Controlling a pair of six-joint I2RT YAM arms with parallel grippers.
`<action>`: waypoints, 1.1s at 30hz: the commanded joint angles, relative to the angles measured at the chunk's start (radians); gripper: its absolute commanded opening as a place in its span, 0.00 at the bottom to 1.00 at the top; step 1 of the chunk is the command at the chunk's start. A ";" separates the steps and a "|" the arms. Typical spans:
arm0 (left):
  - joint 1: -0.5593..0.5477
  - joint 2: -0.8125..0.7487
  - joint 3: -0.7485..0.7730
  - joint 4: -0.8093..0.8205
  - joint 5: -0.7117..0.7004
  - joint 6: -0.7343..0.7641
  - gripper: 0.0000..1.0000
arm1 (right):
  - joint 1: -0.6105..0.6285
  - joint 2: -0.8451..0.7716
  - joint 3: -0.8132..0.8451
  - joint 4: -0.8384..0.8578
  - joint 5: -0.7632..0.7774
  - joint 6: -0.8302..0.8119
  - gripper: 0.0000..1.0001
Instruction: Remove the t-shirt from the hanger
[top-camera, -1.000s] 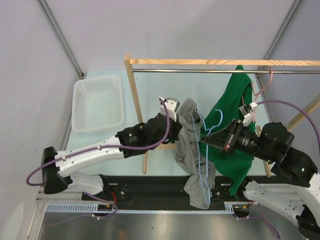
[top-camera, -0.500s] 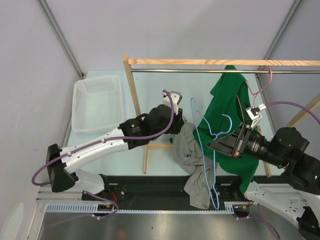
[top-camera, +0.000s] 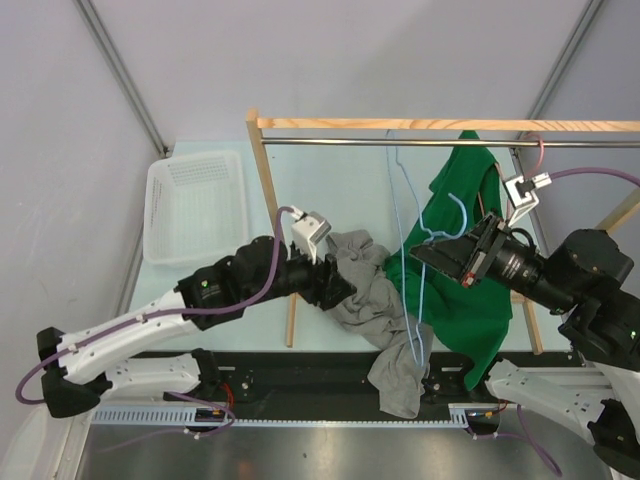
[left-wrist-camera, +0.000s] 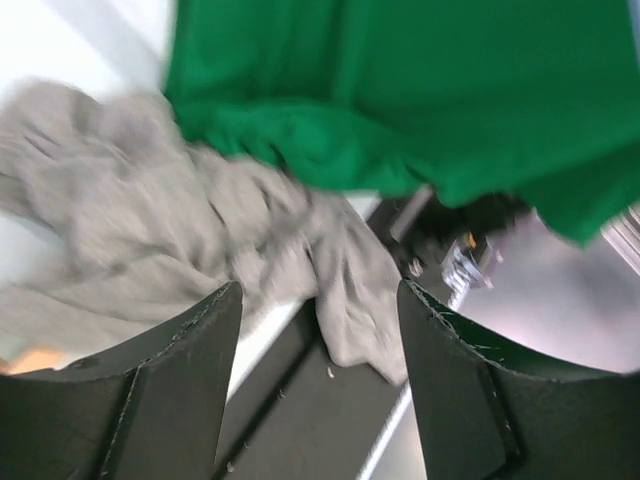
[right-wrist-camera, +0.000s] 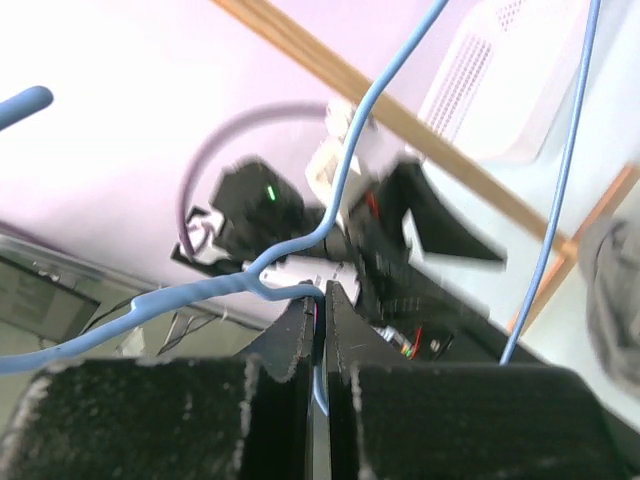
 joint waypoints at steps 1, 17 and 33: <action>-0.063 -0.078 -0.122 0.041 0.073 -0.054 0.69 | -0.002 0.052 0.076 0.102 0.084 -0.091 0.00; -0.212 -0.207 -0.321 0.084 -0.106 -0.161 0.68 | -0.022 0.178 0.118 0.135 0.333 -0.077 0.00; -0.264 -0.201 -0.369 0.120 -0.135 -0.189 0.69 | -0.097 0.167 0.041 0.181 0.459 0.090 0.00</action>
